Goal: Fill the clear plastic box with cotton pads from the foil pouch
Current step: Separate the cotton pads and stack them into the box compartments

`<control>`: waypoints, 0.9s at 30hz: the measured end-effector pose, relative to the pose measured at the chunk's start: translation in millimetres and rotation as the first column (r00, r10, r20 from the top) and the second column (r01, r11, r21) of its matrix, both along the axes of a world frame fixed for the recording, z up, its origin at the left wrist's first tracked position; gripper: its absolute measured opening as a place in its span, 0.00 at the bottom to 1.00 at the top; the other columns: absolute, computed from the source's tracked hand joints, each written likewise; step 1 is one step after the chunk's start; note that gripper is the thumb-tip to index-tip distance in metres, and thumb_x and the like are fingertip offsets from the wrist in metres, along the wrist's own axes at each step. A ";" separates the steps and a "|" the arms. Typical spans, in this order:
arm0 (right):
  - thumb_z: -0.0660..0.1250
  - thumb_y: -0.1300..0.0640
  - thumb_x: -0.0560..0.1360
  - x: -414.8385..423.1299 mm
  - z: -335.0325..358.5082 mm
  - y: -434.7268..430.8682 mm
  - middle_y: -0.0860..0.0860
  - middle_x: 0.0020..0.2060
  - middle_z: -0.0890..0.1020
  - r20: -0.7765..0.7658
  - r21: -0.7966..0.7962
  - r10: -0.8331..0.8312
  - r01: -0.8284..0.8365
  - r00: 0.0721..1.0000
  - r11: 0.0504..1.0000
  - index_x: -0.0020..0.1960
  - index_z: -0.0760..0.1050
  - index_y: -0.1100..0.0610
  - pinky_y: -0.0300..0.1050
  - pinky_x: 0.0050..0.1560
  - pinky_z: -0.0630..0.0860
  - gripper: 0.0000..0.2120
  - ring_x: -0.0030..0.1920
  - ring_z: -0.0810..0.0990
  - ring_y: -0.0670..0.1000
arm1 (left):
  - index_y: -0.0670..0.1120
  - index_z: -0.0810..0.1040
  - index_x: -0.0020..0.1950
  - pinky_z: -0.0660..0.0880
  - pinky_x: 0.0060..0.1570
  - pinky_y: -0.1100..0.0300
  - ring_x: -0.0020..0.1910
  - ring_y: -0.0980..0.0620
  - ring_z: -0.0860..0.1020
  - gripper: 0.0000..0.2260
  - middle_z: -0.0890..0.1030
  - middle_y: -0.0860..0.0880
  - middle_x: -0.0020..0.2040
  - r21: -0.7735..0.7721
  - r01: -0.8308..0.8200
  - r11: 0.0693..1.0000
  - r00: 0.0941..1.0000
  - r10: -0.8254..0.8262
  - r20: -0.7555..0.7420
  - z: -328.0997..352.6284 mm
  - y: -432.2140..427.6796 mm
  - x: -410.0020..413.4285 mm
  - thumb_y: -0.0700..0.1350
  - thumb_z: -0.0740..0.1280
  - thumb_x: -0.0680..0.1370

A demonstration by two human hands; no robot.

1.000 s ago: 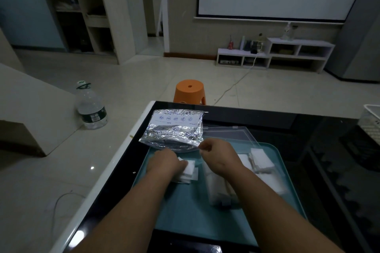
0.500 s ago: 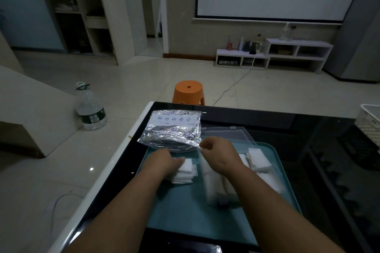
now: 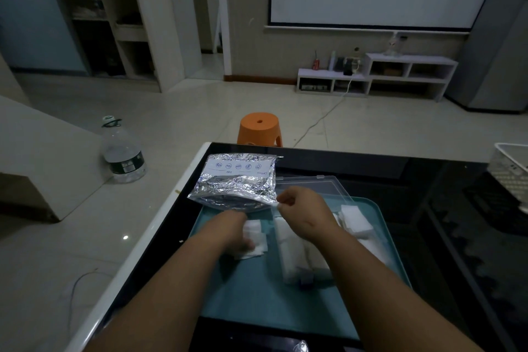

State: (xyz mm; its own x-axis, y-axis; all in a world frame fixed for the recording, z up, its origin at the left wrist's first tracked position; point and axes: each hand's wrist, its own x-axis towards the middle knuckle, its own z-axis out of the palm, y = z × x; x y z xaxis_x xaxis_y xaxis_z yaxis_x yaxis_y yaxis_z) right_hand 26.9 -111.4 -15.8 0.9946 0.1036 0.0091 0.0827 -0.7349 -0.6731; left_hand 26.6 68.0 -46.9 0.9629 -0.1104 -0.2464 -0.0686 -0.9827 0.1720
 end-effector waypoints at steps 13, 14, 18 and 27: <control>0.65 0.54 0.77 -1.1 -0.2 -0.5 0.51 0.55 0.83 0.011 -0.014 -0.005 0.005 1.000 1.000 0.60 0.79 0.53 0.46 0.57 0.76 0.12 0.54 0.79 0.50 | 0.47 0.80 0.54 0.74 0.48 0.60 0.53 0.46 0.80 0.21 0.81 0.45 0.56 0.103 -0.056 0.993 0.994 0.065 -0.087 -3.1 -4.9 1.8 0.55 0.74 0.65; 0.66 0.54 0.77 -1.6 -0.1 -0.8 0.51 0.55 0.83 0.010 -0.014 -0.006 0.006 1.000 1.000 0.60 0.79 0.53 0.47 0.57 0.76 0.12 0.53 0.79 0.50 | 0.46 0.80 0.53 0.74 0.46 0.61 0.52 0.46 0.80 0.20 0.82 0.45 0.55 0.078 -0.069 0.995 0.992 0.076 -0.102 -3.4 -4.9 1.9 0.54 0.74 0.65; 0.66 0.53 0.77 -4.4 1.2 -3.0 0.51 0.54 0.83 0.006 -0.010 -0.012 0.012 1.000 1.000 0.59 0.79 0.53 0.47 0.57 0.76 0.12 0.53 0.80 0.51 | 0.48 0.78 0.53 0.75 0.47 0.60 0.52 0.46 0.80 0.20 0.82 0.47 0.54 -0.029 -0.087 0.996 0.992 0.084 -0.096 -4.0 -2.5 0.4 0.52 0.74 0.64; 0.65 0.54 0.77 -18.7 6.5 -27.4 0.49 0.53 0.82 0.028 -0.051 -0.034 0.035 0.999 0.998 0.58 0.79 0.51 0.47 0.57 0.76 0.11 0.53 0.79 0.50 | 0.44 0.81 0.49 0.77 0.42 0.57 0.41 0.47 0.81 0.09 0.83 0.45 0.45 -0.708 -0.370 0.602 0.929 0.266 -0.258 8.8 1.0 4.8 0.43 0.74 0.71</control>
